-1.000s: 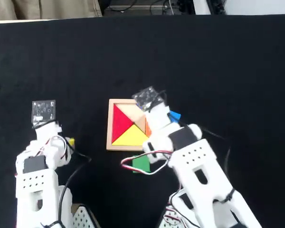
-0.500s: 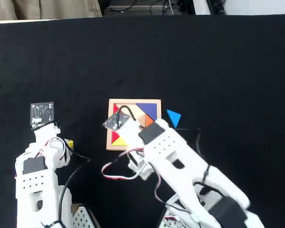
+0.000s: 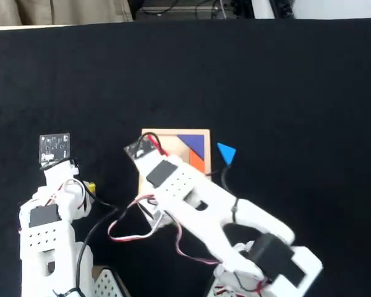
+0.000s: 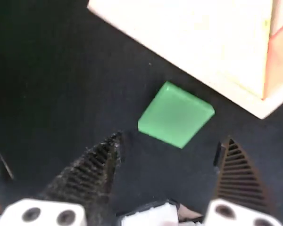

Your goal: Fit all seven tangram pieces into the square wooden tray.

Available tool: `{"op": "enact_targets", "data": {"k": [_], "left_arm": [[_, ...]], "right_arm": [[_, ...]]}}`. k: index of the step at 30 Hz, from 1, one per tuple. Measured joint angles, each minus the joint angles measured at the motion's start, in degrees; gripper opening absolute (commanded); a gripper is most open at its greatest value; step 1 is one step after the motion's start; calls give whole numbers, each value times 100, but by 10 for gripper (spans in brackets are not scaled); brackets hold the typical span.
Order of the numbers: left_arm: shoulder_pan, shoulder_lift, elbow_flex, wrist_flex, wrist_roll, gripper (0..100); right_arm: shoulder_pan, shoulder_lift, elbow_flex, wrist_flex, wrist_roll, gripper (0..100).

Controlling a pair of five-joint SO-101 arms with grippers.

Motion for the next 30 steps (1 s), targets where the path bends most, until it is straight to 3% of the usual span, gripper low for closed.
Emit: {"op": "enact_targets", "data": {"k": [13, 19, 30], "left_arm": [[167, 0, 35, 0, 0, 220], [264, 0, 35, 0, 0, 220], [281, 0, 35, 0, 0, 220]], "right_arm": [[264, 1363, -141, -422, -62, 312], [281, 1363, -149, -422, 97, 142], [378, 1451, -352, -176, 721, 152]]}}
